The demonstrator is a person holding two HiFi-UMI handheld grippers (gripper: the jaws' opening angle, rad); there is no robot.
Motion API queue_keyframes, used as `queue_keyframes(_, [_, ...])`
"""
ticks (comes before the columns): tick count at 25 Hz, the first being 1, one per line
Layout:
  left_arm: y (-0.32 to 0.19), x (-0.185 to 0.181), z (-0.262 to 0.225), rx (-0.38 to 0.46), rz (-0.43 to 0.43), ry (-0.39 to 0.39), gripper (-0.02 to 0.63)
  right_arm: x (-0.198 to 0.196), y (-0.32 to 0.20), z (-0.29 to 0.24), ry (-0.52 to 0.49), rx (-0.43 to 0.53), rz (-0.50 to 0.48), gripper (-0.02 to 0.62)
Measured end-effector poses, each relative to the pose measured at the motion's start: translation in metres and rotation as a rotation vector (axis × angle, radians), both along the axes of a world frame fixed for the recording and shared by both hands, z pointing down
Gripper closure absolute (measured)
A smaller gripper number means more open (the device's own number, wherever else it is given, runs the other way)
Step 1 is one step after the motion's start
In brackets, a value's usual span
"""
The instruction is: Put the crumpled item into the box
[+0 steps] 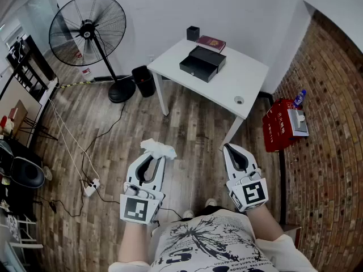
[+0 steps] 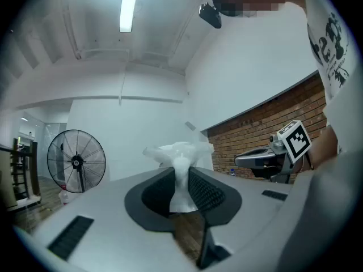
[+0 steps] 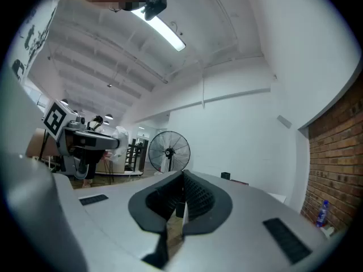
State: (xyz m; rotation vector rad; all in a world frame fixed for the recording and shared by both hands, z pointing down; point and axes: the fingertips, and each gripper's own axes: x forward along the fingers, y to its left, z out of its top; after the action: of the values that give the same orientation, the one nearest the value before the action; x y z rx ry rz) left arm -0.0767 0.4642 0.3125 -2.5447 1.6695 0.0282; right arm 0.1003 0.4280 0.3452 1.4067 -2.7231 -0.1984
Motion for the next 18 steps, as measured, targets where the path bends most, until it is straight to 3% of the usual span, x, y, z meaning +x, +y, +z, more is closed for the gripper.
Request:
queue_keyframes(11, [0.004, -0.027, 0.004, -0.003, -0.006, 0.001, 0.525, -0.024, 0.000, 0.002, -0.028, -0.020, 0.025, 0.581])
queue_keyframes(18, [-0.019, -0.050, 0.021, -0.043, -0.044, -0.007, 0.525, -0.045, -0.031, 0.017, -0.018, -0.054, -0.006, 0.580])
